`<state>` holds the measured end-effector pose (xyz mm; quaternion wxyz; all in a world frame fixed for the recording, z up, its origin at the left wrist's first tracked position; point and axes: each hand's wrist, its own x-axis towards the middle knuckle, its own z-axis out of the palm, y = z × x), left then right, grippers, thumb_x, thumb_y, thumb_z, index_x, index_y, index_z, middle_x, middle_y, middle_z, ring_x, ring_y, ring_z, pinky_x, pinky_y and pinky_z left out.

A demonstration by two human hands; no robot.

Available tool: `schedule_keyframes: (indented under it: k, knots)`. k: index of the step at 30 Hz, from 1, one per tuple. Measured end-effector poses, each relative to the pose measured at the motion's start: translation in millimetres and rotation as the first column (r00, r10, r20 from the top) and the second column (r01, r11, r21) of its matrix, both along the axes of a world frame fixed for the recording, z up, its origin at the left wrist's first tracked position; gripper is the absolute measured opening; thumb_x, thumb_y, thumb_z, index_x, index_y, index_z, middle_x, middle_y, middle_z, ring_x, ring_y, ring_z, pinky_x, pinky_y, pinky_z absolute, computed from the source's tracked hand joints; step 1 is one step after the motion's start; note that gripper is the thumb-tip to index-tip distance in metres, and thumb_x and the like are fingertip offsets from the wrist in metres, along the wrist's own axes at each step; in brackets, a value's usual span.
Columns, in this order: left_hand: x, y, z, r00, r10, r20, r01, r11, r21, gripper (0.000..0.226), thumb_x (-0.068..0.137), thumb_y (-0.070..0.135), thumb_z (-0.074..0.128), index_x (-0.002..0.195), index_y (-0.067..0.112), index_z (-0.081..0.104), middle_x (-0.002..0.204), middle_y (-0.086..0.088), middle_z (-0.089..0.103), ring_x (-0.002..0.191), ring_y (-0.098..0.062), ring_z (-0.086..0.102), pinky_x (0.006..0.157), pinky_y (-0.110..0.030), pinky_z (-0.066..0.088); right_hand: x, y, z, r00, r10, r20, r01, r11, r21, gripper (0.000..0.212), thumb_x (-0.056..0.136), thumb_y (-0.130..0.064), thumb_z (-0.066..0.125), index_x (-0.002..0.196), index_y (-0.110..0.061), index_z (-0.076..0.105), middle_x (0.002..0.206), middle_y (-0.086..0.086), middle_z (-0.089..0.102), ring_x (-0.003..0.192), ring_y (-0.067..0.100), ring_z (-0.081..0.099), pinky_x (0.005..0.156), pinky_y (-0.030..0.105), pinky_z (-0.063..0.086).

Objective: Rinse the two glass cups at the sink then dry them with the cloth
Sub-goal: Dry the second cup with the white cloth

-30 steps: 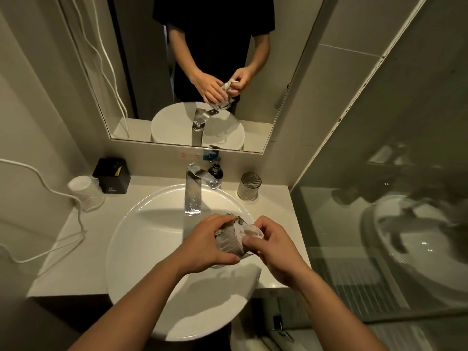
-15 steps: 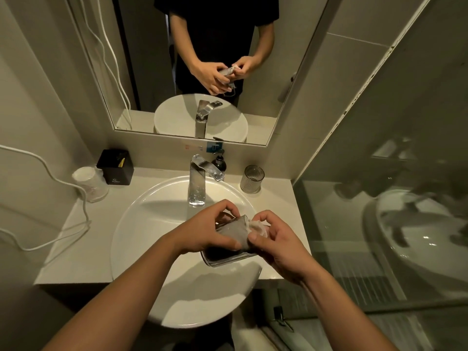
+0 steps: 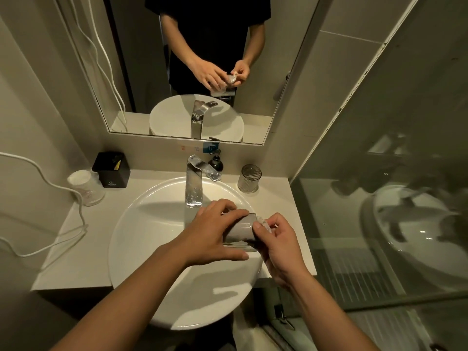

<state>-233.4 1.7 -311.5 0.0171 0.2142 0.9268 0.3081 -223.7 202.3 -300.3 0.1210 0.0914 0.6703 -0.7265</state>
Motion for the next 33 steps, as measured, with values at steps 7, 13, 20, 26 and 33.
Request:
schedule_keyframes:
  k: [7,13,20,26,33]
  knots:
    - [-3.9,-2.4,-4.1,0.999,0.002,0.034,-0.002,1.0,0.0,0.091,0.071,0.068,0.076,0.151,0.041,0.04,0.138,0.014,0.049,0.127,-0.01,0.044,0.109,-0.039,0.045,0.5,-2.0,-0.3,1.0,0.012,-0.014,-0.013,0.994,-0.106,0.023,0.1,-0.01,0.065,0.113,-0.027,0.07,0.12,0.018,0.068,0.111,0.039,0.069,0.083,0.045,0.063]
    - [-8.3,-3.7,4.3,0.995,-0.017,0.102,0.014,0.999,0.034,0.093,0.071,0.063,0.081,0.152,0.037,0.044,0.136,0.011,0.052,0.122,-0.009,0.046,0.104,-0.031,0.044,3.8,4.0,-2.4,0.999,0.039,-0.035,-0.041,0.997,-0.073,0.008,0.095,-0.012,0.071,0.099,-0.018,0.074,0.116,0.018,0.07,0.112,0.042,0.068,0.091,0.054,0.061]
    - [-12.8,-10.3,3.2,0.958,-0.051,0.284,-0.002,0.983,0.184,0.093,0.068,0.055,0.09,0.148,0.035,0.047,0.133,0.009,0.06,0.117,-0.007,0.058,0.1,-0.023,0.049,8.5,7.1,3.3,0.99,0.109,-0.087,-0.119,0.985,-0.124,0.018,0.081,-0.007,0.084,0.092,-0.014,0.072,0.105,0.016,0.072,0.096,0.036,0.071,0.083,0.044,0.063]
    - [-2.1,4.4,0.2,0.996,-0.015,0.088,0.013,1.0,0.025,0.079,0.074,0.066,0.074,0.141,0.038,0.042,0.136,0.009,0.046,0.125,-0.012,0.046,0.104,-0.031,0.042,4.9,0.5,-0.1,0.998,-0.059,-0.026,0.056,0.994,-0.094,0.02,0.09,0.0,0.075,0.084,-0.019,0.072,0.107,0.022,0.071,0.1,0.04,0.072,0.08,0.046,0.062]
    - [-1.7,0.0,-4.7,0.999,0.015,0.047,-0.013,0.999,-0.041,0.095,0.064,0.07,0.08,0.147,0.037,0.045,0.128,0.012,0.046,0.117,-0.01,0.043,0.103,-0.033,0.045,8.3,-4.3,-6.4,1.0,-0.014,0.015,0.016,0.986,-0.167,0.012,0.087,-0.006,0.08,0.088,-0.015,0.071,0.113,0.03,0.068,0.1,0.04,0.072,0.089,0.051,0.061]
